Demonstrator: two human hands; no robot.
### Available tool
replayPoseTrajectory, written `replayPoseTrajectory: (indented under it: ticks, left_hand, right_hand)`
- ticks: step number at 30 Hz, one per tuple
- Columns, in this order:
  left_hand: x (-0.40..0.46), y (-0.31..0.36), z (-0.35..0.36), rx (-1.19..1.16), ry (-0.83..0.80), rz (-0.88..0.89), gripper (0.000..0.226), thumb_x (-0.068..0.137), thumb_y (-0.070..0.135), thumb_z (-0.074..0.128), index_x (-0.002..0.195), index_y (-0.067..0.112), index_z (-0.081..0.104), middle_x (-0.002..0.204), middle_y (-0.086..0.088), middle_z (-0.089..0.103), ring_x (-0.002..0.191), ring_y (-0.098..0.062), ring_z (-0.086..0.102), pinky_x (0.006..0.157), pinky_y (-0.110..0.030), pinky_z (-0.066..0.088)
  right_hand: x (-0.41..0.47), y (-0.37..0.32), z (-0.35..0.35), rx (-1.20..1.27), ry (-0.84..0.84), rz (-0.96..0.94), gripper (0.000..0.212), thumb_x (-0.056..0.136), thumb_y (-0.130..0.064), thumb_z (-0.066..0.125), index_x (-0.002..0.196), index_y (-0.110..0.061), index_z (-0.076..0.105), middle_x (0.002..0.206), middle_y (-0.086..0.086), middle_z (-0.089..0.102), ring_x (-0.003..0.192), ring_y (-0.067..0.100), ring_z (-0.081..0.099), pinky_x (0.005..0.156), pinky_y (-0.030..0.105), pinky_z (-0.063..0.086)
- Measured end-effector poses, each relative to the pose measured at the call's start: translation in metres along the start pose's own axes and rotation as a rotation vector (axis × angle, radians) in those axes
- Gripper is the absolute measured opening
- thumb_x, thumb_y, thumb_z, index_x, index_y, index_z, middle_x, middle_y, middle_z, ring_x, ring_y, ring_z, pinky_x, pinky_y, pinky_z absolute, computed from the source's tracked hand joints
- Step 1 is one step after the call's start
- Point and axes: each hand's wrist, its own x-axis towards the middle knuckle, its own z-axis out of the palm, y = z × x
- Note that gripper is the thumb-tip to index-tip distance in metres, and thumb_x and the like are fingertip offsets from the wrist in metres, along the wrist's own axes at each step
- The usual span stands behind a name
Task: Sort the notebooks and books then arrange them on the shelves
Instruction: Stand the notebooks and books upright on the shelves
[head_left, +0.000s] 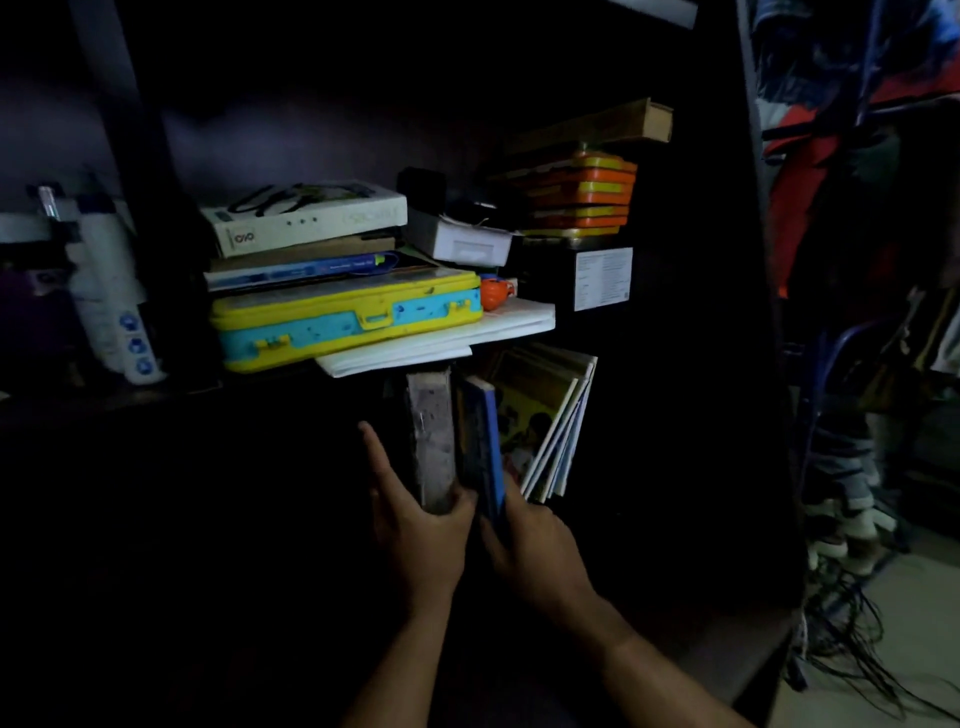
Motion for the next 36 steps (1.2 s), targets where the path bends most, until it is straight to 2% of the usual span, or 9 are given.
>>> replayPoseTrajectory:
  ticks: [4, 8, 11, 16, 19, 24, 28, 32, 36]
  left_hand:
    - [0.001, -0.004, 0.005, -0.044, 0.033, 0.022, 0.121, 0.069, 0.025, 0.092, 0.16, 0.025, 0.013, 0.157, 0.006, 0.028, 0.14, -0.001, 0.023, 0.111, -0.013, 0.02]
    - [0.001, -0.006, 0.007, -0.146, -0.004, -0.128, 0.116, 0.069, 0.028, 0.092, 0.159, 0.025, 0.02, 0.158, 0.002, 0.031, 0.138, -0.003, 0.026, 0.112, -0.025, 0.025]
    - [0.003, -0.011, 0.007, -0.26, -0.096, -0.311, 0.11, 0.069, 0.034, 0.09, 0.158, 0.022, 0.026, 0.158, 0.0, 0.035, 0.143, -0.013, 0.033, 0.108, -0.026, 0.029]
    - [0.001, -0.018, 0.011, -0.323, -0.31, -0.331, 0.094, 0.08, 0.032, 0.081, 0.157, 0.026, 0.026, 0.137, 0.015, 0.041, 0.125, -0.001, 0.041, 0.088, -0.007, 0.037]
    - [0.002, -0.025, 0.014, -0.306, -0.397, -0.291, 0.099, 0.081, 0.032, 0.08, 0.159, 0.032, 0.019, 0.154, 0.012, 0.035, 0.137, -0.003, 0.036, 0.101, -0.012, 0.032]
    - [-0.003, -0.025, 0.018, -0.151, -0.435, -0.232, 0.102, 0.08, 0.049, 0.076, 0.16, 0.034, 0.016, 0.165, 0.003, 0.022, 0.149, -0.016, 0.025, 0.114, -0.031, 0.028]
    - [-0.003, -0.023, 0.021, -0.006, -0.386, -0.211, 0.102, 0.074, 0.062, 0.073, 0.158, 0.034, 0.024, 0.163, -0.004, 0.027, 0.147, -0.028, 0.03, 0.117, -0.044, 0.031]
    - [-0.002, -0.027, 0.019, -0.07, -0.488, -0.204, 0.094, 0.083, 0.053, 0.069, 0.159, 0.035, 0.017, 0.165, 0.001, 0.026, 0.148, -0.023, 0.03, 0.114, -0.034, 0.029]
    - [-0.003, -0.024, 0.019, -0.053, -0.539, -0.131, 0.081, 0.093, 0.04, 0.065, 0.159, 0.033, 0.019, 0.165, 0.004, 0.024, 0.149, -0.019, 0.028, 0.108, -0.024, 0.025]
  right_hand:
    - [0.023, 0.005, 0.015, 0.022, 0.043, 0.16, 0.049, 0.099, -0.058, 0.037, 0.137, -0.03, 0.025, 0.108, 0.005, 0.067, 0.09, 0.029, 0.067, 0.067, 0.034, 0.051]
    - [0.027, 0.011, 0.021, -0.133, 0.097, 0.204, 0.072, 0.094, -0.062, 0.033, 0.147, -0.014, 0.023, 0.129, 0.009, 0.059, 0.113, 0.032, 0.059, 0.089, 0.046, 0.051]
    - [0.023, 0.014, 0.018, -0.125, 0.141, 0.195, 0.067, 0.091, -0.054, 0.045, 0.143, -0.015, 0.031, 0.138, 0.007, 0.043, 0.125, 0.028, 0.045, 0.099, 0.044, 0.044]
    - [0.023, 0.021, 0.01, 0.23, 0.236, 0.238, 0.026, 0.095, -0.038, 0.064, 0.11, -0.027, 0.045, 0.1, -0.012, 0.055, 0.081, -0.002, 0.053, 0.064, 0.007, 0.042]
    - [0.024, 0.027, 0.011, 0.222, 0.322, 0.254, 0.023, 0.093, -0.036, 0.066, 0.094, -0.026, 0.045, 0.087, -0.009, 0.053, 0.073, 0.005, 0.053, 0.06, 0.018, 0.039]
    - [0.035, 0.037, 0.003, 0.012, 0.278, 0.446, 0.05, 0.091, -0.052, 0.064, 0.131, -0.028, 0.049, 0.131, 0.004, 0.037, 0.119, 0.026, 0.043, 0.1, 0.04, 0.043]
    - [0.042, 0.039, 0.001, 0.326, 0.343, 0.459, 0.054, 0.087, -0.031, 0.075, 0.119, -0.026, 0.032, 0.131, 0.002, 0.036, 0.109, 0.022, 0.054, 0.089, 0.038, 0.053]
    - [0.045, 0.045, -0.002, 0.615, 0.352, 0.48, 0.105, 0.081, -0.017, 0.083, 0.157, -0.032, 0.013, 0.138, -0.004, 0.047, 0.126, 0.017, 0.052, 0.096, 0.033, 0.051]
    - [0.049, 0.048, 0.004, 0.483, 0.346, 0.397, 0.085, 0.084, -0.023, 0.079, 0.153, -0.031, 0.031, 0.147, -0.002, 0.051, 0.132, 0.019, 0.051, 0.108, 0.038, 0.047]
